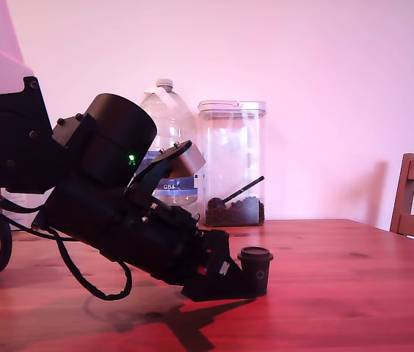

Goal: Pick up the coffee capsules from the table one by one and drop them inside the nearest coffee cup

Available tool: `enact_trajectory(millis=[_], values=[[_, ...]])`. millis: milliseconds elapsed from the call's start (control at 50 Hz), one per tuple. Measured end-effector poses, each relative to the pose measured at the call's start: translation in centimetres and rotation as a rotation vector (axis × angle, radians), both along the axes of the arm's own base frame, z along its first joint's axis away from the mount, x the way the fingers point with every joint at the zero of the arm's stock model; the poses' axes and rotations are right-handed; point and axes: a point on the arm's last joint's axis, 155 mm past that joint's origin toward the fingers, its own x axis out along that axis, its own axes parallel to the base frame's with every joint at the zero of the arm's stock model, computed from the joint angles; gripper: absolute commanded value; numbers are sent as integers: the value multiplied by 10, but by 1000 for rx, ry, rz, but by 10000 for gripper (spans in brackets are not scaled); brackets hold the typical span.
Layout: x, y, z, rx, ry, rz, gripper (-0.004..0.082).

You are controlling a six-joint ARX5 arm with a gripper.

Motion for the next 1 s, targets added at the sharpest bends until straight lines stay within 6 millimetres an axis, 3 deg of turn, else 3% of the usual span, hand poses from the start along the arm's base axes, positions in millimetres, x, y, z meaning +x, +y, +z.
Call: enact_trajectory(millis=[240,380,540,820,1000], values=[[-1,5,19,-96,-63,23,250],[-9,23,19,-143,-70,44,398],[-6,27,23,-169,-60,57,570],[-7,23,19,-159,-24,62,573],[-5,11,19,-137,-14,56,573]])
